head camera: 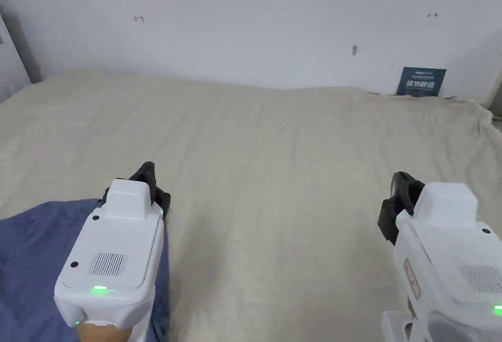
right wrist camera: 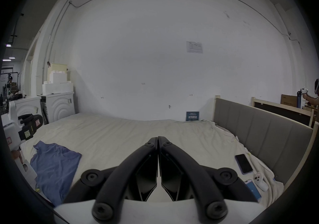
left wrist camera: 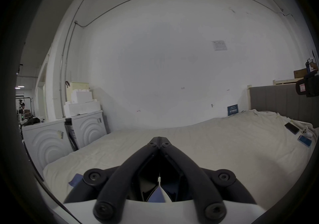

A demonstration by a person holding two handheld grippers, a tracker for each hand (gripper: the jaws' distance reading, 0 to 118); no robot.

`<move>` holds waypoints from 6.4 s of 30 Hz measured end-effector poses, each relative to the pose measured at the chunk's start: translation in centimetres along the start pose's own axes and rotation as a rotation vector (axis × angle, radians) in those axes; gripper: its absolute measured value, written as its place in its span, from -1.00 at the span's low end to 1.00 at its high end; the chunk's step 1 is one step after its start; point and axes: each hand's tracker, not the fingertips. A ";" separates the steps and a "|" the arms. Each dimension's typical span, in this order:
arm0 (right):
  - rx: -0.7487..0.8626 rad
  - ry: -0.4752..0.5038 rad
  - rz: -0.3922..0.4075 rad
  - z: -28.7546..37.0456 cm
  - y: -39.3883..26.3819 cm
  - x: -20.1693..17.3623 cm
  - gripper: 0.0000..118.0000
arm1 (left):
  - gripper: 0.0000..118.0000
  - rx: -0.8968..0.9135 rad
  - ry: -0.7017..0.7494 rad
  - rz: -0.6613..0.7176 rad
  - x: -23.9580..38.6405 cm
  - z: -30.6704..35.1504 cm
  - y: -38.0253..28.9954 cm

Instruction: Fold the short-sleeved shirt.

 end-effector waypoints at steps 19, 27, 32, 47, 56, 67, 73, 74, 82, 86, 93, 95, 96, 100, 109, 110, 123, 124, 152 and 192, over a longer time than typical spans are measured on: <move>0.016 0.415 0.010 -3.0 1.2 -17.8 -1.00 | -1.00 -0.080 0.429 -0.008 -18.3 8.1 -2.6; 0.004 0.498 0.023 -2.8 0.9 -21.4 -1.00 | -1.00 -0.112 0.523 -0.003 -22.0 10.7 -3.7; -0.001 0.504 0.028 -3.1 0.8 -21.4 -1.00 | -1.00 -0.126 0.533 0.009 -22.5 10.6 -4.1; -0.046 0.405 0.047 -5.9 -0.8 -18.0 -1.00 | 0.21 -0.596 0.285 0.335 -22.9 -2.8 -9.3; -0.109 0.347 0.061 -8.2 -2.6 -16.3 -1.00 | 0.83 -0.942 0.189 0.322 -20.7 -10.4 -17.7; -0.162 0.285 0.063 -9.4 -4.3 -13.4 -1.00 | 0.28 -1.094 0.176 0.329 -17.1 -11.4 -20.9; -0.173 0.271 0.041 -9.2 -4.5 -12.4 -1.00 | -1.00 -1.104 0.112 0.205 -16.6 -12.4 -20.3; -0.171 0.270 0.038 -8.9 -4.4 -12.2 -1.00 | -1.00 -1.107 0.098 0.204 -16.5 -12.4 -20.2; -0.136 0.250 0.021 -7.2 -3.2 -9.5 -1.00 | -1.00 -0.923 0.106 0.422 -19.6 -9.7 -15.6; -0.115 0.224 0.013 -5.8 -2.7 -7.7 -1.00 | -1.00 -0.862 0.082 0.468 -19.5 -8.2 -12.2; -0.081 0.154 -0.008 -3.3 -2.0 -3.6 -1.00 | -1.00 -0.705 -0.088 0.449 -14.2 -9.0 -4.6; -0.075 0.130 -0.012 -2.7 -1.9 -2.4 -1.00 | -1.00 -0.663 -0.144 0.422 -12.0 -9.6 -2.3; -0.073 0.116 -0.015 -2.4 -1.9 -1.8 -1.00 | -1.00 -0.634 -0.179 0.411 -10.6 -9.9 -0.9; -0.064 0.063 -0.027 -1.3 -1.8 0.6 -1.00 | -1.00 -0.553 -0.327 0.381 -5.7 -11.3 3.4; -0.039 -0.048 -0.039 0.7 -1.6 5.7 -1.00 | -1.00 -0.445 -0.615 0.324 6.0 -12.1 10.1; -0.036 -0.057 -0.038 1.0 -1.5 6.1 -1.00 | -1.00 -0.447 -0.638 0.317 7.2 -12.0 10.4; -0.046 -0.150 -0.053 2.6 -2.2 9.5 -1.00 | -1.00 -0.611 -0.866 0.230 18.8 -10.6 5.2; -0.051 -0.152 -0.053 2.6 -2.4 9.6 -1.00 | -1.00 -0.651 -0.854 0.218 19.2 -10.7 3.8; -0.088 -0.134 -0.039 2.9 -2.2 8.7 -1.00 | 0.95 -0.786 -0.552 0.104 17.5 -9.6 -5.2; -0.016 -0.136 -0.031 3.3 -0.7 7.4 -1.00 | -1.00 -0.284 -0.255 0.069 2.9 -2.4 1.0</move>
